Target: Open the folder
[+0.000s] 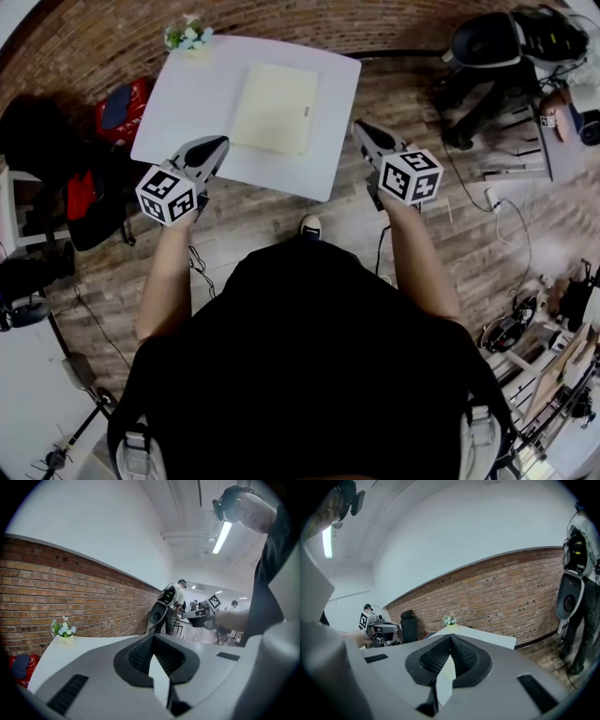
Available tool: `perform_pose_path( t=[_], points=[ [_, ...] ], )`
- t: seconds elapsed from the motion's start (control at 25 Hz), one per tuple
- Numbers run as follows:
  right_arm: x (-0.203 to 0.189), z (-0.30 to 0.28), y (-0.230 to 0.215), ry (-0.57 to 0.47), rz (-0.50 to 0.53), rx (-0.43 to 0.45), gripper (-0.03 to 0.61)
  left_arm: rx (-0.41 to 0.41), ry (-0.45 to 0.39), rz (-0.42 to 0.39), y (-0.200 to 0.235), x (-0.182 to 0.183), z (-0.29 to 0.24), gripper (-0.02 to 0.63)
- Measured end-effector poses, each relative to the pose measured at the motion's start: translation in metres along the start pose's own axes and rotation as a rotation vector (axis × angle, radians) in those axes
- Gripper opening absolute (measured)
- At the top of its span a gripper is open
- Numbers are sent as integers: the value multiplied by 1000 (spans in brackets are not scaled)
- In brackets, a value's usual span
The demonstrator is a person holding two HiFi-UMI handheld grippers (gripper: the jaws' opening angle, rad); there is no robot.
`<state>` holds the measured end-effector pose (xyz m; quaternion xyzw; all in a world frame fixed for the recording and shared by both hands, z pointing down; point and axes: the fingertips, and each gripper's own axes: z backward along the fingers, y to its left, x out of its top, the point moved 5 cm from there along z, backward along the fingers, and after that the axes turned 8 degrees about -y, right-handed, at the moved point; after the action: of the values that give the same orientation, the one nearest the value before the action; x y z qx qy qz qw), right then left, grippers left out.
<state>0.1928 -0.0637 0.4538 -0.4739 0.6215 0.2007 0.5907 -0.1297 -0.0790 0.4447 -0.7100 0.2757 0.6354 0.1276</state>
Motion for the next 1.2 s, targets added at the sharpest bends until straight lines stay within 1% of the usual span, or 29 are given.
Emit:
perform_pose_path(
  t=[0.32,1.2],
  points=[
    [3,3,-20,10,-4,25,23,23,7,-3,-12,3,-16,12],
    [0,-15,-73,65,-17,133,24,92,23,-2,-23,5,-69,12]
  ],
)
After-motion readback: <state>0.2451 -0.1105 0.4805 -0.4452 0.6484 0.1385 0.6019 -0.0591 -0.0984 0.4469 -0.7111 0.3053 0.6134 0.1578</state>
